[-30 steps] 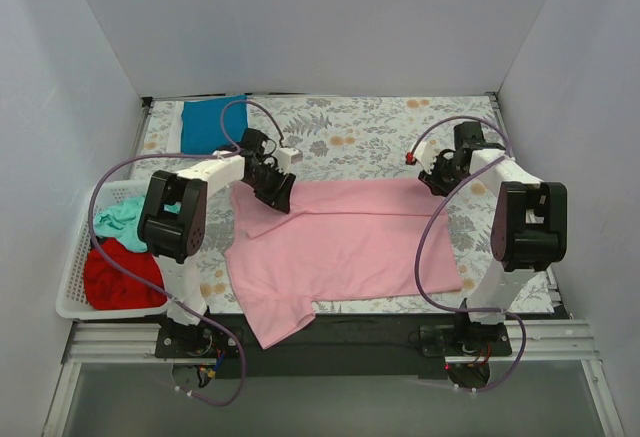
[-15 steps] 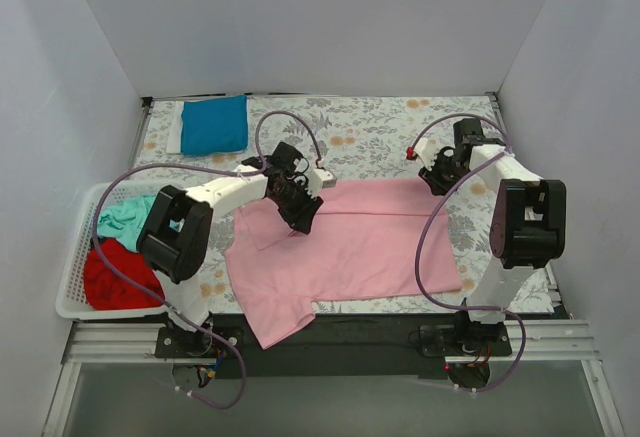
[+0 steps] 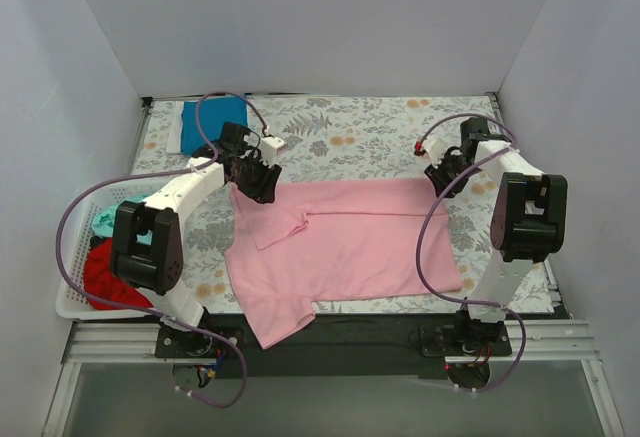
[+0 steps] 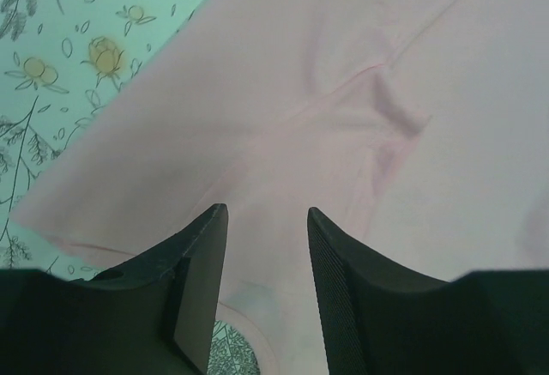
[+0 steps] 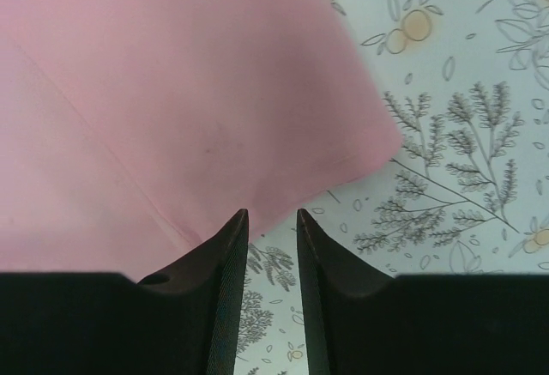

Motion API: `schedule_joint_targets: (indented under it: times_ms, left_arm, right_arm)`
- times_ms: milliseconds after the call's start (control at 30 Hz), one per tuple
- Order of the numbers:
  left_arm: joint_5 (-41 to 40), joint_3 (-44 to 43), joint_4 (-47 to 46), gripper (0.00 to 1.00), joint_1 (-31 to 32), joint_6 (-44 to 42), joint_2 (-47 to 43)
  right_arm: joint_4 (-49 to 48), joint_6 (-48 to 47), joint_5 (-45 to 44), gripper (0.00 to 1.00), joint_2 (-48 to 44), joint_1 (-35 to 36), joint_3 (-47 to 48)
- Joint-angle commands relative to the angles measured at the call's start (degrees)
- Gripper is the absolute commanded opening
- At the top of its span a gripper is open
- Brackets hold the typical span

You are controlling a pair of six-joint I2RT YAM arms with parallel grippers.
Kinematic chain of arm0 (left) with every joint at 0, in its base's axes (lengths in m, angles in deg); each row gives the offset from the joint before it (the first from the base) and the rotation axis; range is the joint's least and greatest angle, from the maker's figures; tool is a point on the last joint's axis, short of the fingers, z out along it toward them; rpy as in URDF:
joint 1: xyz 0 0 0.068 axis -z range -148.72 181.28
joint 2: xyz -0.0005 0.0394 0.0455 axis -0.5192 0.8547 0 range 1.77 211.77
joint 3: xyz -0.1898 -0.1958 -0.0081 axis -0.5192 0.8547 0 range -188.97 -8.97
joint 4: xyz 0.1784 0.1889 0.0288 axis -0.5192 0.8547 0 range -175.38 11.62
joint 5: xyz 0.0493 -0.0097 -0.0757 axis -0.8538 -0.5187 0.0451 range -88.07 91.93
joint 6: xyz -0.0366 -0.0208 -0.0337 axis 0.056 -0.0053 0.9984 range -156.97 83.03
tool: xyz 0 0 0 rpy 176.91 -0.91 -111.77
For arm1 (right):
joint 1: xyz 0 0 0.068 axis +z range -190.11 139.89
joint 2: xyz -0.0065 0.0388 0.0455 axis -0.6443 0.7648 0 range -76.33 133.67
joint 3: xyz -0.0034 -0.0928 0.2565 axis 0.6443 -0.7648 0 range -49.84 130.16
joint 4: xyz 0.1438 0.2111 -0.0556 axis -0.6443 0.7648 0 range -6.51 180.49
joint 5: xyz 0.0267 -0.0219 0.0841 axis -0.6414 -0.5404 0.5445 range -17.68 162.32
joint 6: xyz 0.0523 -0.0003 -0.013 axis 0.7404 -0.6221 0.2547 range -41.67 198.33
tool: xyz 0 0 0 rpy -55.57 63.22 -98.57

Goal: Fold and stack the t-shirts
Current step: Fold the tshirt

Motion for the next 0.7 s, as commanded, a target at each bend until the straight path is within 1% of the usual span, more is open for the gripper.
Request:
schedule_joint_targets:
  times_ms: [0, 100, 233, 333, 367, 433, 567, 667]
  left_arm:
    - [-3.0, 0.4, 0.3, 0.40, -1.5, 2.0, 1.1]
    - [-5.7, 0.3, -0.2, 0.40, -1.7, 3.5, 2.8]
    - [-10.0, 0.0, -1.1, 0.39, -1.9, 5.8, 5.3]
    - [-9.2, -1.5, -0.7, 0.39, -3.6, 6.8, 5.5]
    - [-7.6, -2.6, 0.1, 0.39, -4.1, 6.2, 5.7]
    - [-7.6, -2.6, 1.9, 0.39, -4.2, 5.0, 5.9]
    - [-9.8, 0.0, -0.6, 0.39, -4.2, 4.6, 6.2]
    - [-10.5, -0.4, -1.1, 0.39, -4.2, 5.6, 8.2]
  right_arm:
    - [3.0, -2.5, 0.6, 0.35, -2.6, 0.8, -2.3]
    - [2.5, -2.8, -0.9, 0.35, -1.0, 0.9, -2.9]
    - [1.6, -1.8, -2.4, 0.34, 2.4, 0.9, -1.4]
    - [1.4, -1.3, -2.9, 0.34, 2.0, 0.9, -1.1]
    - [1.4, -1.7, -2.7, 0.34, 1.7, 0.9, -1.3]
    - [1.4, -2.7, -2.9, 0.34, 0.6, 0.9, -2.2]
    - [0.6, -3.6, -4.5, 0.34, 1.2, 0.9, -2.5]
    - [-0.8, -2.5, -4.3, 0.33, 2.2, 1.0, -1.5]
